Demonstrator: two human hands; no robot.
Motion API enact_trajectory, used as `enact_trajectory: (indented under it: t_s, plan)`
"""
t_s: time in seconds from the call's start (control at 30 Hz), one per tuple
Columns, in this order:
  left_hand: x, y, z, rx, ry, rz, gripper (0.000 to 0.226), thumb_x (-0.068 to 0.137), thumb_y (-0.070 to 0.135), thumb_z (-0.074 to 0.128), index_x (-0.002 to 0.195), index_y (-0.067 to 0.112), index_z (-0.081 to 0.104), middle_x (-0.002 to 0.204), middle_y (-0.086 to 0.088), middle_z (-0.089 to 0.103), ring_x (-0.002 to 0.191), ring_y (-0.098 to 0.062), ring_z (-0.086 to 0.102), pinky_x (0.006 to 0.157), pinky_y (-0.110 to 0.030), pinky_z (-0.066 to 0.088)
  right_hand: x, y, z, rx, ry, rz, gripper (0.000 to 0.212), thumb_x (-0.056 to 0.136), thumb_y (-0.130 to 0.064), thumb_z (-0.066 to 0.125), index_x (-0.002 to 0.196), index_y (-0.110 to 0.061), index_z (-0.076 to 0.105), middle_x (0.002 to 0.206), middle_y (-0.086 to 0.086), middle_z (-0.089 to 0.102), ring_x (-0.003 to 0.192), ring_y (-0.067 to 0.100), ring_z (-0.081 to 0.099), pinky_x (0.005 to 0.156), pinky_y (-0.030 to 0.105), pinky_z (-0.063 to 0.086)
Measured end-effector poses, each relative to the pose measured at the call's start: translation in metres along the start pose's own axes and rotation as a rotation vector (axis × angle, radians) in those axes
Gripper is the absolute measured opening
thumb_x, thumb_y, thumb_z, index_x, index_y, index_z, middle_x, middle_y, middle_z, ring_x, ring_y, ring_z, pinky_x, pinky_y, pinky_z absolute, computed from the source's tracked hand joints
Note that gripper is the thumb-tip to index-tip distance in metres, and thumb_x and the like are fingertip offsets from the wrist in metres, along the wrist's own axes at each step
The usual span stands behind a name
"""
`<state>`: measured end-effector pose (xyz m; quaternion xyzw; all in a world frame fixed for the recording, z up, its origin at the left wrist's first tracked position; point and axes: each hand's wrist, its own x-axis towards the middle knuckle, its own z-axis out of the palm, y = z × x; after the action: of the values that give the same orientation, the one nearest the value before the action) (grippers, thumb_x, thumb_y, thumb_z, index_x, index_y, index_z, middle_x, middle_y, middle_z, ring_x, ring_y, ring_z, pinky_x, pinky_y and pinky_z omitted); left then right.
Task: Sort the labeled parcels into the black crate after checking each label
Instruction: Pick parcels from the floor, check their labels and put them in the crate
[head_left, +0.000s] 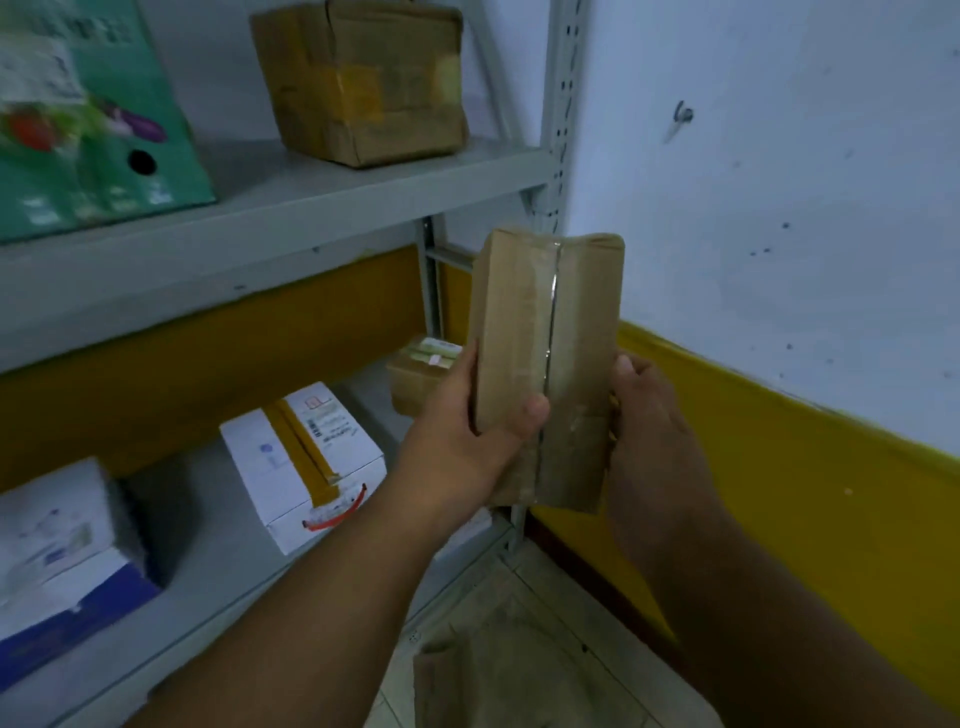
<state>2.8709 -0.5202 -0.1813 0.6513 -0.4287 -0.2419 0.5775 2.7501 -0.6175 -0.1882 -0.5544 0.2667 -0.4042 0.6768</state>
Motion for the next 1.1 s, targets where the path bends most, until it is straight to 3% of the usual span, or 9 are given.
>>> enact_trajectory:
  t_s: [0.2,0.33,0.43,0.5,0.67,0.83,0.93,1.03,1.1]
  plan:
    - [-0.029,0.009,0.001,-0.007,0.524,-0.020,0.060,0.068,0.062,0.075,0.120,0.047,0.051,0.110,0.020,0.069,0.096,0.004,0.068,0.083,-0.032,0.058,-0.009,-0.011,-0.003,-0.222,-0.223,-0.361,0.029,0.100,-0.030,0.050,0.120,-0.042,0.068,0.127,-0.016,0.063,0.116,0.003,0.062,0.092,0.024,0.055]
    - [-0.076,0.012,0.008,-0.136,0.634,-0.144,0.066,0.066,0.069,0.070,0.126,0.054,0.047,0.112,0.021,0.070,0.099,-0.006,0.071,0.078,-0.035,0.060,-0.013,-0.013,-0.001,-0.479,-0.303,-0.447,0.051,0.082,-0.056,0.060,0.132,-0.048,0.053,0.139,-0.015,0.046,0.128,0.005,0.048,0.101,0.036,0.051]
    - [-0.122,0.013,0.007,-0.196,0.742,-0.136,0.085,0.066,0.068,0.075,0.140,0.049,0.038,0.125,0.013,0.066,0.110,-0.014,0.068,0.084,-0.039,0.059,-0.030,-0.012,0.016,-0.437,-0.464,-0.154,0.105,0.054,-0.073,0.072,0.145,-0.053,0.024,0.146,-0.015,0.039,0.131,0.015,0.047,0.080,0.047,0.060]
    - [-0.162,0.016,0.003,-0.122,0.787,-0.179,0.097,0.057,0.077,0.075,0.141,0.053,0.032,0.137,0.009,0.058,0.119,-0.018,0.063,0.093,-0.047,0.056,-0.056,-0.006,0.029,-0.391,-0.589,-0.019,0.116,0.042,-0.075,0.075,0.142,-0.059,0.018,0.142,-0.017,0.042,0.125,0.019,0.051,0.059,0.035,0.062]
    - [-0.261,0.025,-0.019,-0.099,0.919,-0.202,0.064,0.062,0.080,0.068,0.121,0.073,0.043,0.122,0.024,0.066,0.107,-0.001,0.067,0.077,-0.029,0.060,-0.133,0.003,0.068,-0.303,-0.804,-0.035,0.105,0.057,-0.059,0.086,0.142,-0.054,0.026,0.139,-0.013,0.046,0.118,0.021,0.059,0.055,0.035,0.062]
    - [-0.386,0.034,-0.036,-0.198,1.086,-0.204,0.062,0.080,0.072,0.058,0.136,0.045,0.056,0.130,0.007,0.067,0.117,-0.013,0.065,0.092,-0.036,0.054,-0.246,0.016,0.110,-0.409,-0.854,-0.430,0.099,0.075,-0.044,0.082,0.153,-0.037,0.021,0.146,-0.009,0.039,0.126,-0.002,0.036,0.099,0.022,0.038]
    - [-0.490,0.049,-0.048,-0.107,1.192,-0.266,0.063,0.071,0.057,0.076,0.129,0.045,0.057,0.117,0.009,0.073,0.103,-0.018,0.072,0.075,-0.031,0.060,-0.349,0.032,0.140,-0.345,-0.952,-0.385,0.101,0.078,-0.039,0.080,0.154,-0.037,0.014,0.145,-0.006,0.036,0.131,0.003,0.036,0.102,0.029,0.041]
    - [-0.607,0.060,-0.068,-0.048,1.327,-0.359,0.079,0.064,0.049,0.084,0.136,0.048,0.051,0.121,0.004,0.071,0.097,-0.025,0.074,0.075,-0.043,0.062,-0.452,0.048,0.174,-0.231,-1.075,-0.141,0.073,0.080,-0.048,0.068,0.144,-0.032,0.039,0.137,-0.003,0.051,0.123,0.009,0.053,0.098,0.038,0.053]
    - [-0.677,0.063,-0.075,-0.025,1.387,-0.440,0.083,0.064,0.051,0.085,0.138,0.052,0.047,0.126,0.003,0.067,0.095,-0.023,0.075,0.074,-0.046,0.062,-0.517,0.064,0.192,-0.196,-1.191,0.049,0.055,0.080,-0.055,0.066,0.129,-0.034,0.050,0.128,-0.005,0.058,0.110,0.005,0.061,0.082,0.027,0.059]
